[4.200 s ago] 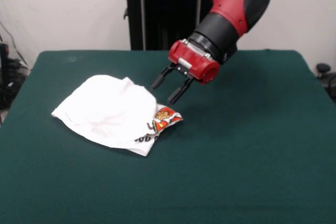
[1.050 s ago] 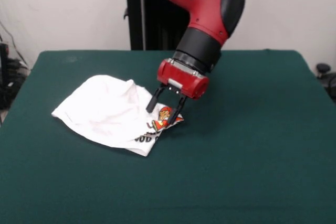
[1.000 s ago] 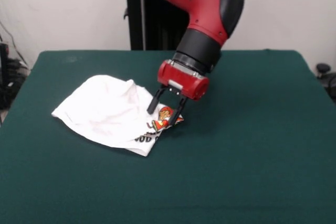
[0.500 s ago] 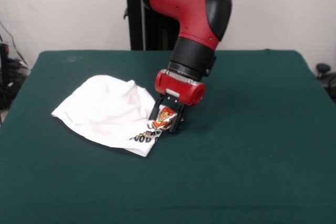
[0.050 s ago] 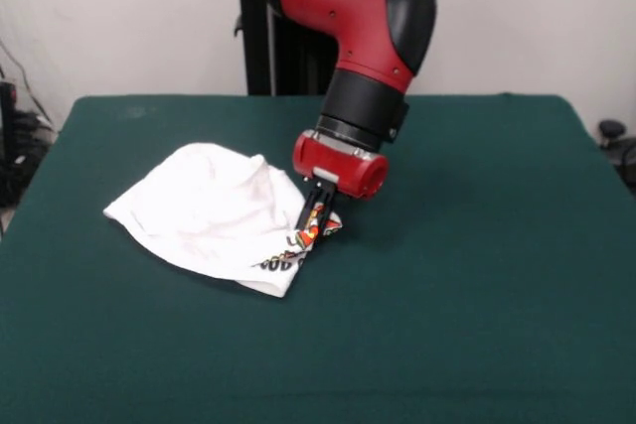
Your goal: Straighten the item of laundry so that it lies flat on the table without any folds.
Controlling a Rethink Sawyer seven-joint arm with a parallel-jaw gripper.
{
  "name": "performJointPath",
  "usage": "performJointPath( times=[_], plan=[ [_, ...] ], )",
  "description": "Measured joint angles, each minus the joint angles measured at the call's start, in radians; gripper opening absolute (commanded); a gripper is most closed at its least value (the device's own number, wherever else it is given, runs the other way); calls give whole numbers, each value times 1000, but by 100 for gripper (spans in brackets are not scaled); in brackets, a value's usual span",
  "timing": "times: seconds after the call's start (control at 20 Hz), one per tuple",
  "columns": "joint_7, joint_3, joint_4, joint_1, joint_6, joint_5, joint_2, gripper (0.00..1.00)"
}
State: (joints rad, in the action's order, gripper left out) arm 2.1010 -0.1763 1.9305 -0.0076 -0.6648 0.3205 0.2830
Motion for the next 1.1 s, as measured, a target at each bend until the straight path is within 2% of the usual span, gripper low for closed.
performJointPath(
  times=[0.55, 0.75, 0.9, 0.95, 1.05, 1.1],
  plan=[
    [0, 20, 4, -30, 2, -25, 9, 0],
    [0, 19, 13, -18, 48, -9, 30, 0],
    [0, -2, 29, 31, 123, 46, 57, 0],
    [0, -40, 38, 96, 198, 103, 77, 0],
    [0, -76, 41, 153, 256, 146, 88, 0],
    [0, -149, 40, 264, 367, 213, 102, 0]
  ],
)
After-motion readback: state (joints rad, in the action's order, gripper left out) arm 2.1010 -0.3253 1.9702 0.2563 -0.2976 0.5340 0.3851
